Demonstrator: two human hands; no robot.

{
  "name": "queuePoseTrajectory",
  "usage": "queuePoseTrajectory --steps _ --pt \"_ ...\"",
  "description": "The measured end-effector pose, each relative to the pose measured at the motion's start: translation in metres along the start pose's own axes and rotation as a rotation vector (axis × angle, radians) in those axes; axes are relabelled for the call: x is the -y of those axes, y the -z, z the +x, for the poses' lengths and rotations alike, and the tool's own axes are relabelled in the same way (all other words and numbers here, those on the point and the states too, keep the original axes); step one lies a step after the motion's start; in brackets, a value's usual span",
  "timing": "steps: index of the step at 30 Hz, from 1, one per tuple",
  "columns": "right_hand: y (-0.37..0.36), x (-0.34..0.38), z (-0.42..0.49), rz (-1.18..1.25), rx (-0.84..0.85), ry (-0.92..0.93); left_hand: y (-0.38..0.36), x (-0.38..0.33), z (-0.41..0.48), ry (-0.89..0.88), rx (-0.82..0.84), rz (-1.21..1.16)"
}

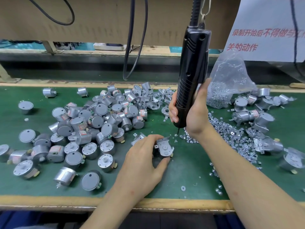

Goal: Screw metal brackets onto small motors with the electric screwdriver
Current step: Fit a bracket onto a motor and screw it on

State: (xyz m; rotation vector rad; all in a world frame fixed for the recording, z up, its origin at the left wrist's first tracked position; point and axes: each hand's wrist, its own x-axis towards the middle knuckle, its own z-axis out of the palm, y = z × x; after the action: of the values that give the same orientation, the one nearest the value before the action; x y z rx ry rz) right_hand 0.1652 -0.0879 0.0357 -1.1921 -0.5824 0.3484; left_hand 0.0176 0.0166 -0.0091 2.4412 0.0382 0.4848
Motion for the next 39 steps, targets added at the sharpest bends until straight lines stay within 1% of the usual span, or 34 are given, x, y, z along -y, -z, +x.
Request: queuePoseTrajectory --steps 4,13,29,39 --pt "0.0004 -0.0030 0.0002 0.022 0.038 -0.016 0.0003 0.0005 -0.0003 -0.004 0.003 -0.001" --pt "0.0012 -0.0049 0.0001 0.039 0.053 -0.023 -0.0006 0.0014 -0.0006 -0.005 0.005 -0.009" --pt "0.0026 -0.0036 0.0007 0.031 0.027 0.031 -0.0005 0.0013 -0.0003 -0.012 0.001 -0.008" --pt "0.0011 -0.0036 0.0002 0.031 0.007 0.104 0.0001 0.0004 -0.0002 -0.007 0.009 -0.010"
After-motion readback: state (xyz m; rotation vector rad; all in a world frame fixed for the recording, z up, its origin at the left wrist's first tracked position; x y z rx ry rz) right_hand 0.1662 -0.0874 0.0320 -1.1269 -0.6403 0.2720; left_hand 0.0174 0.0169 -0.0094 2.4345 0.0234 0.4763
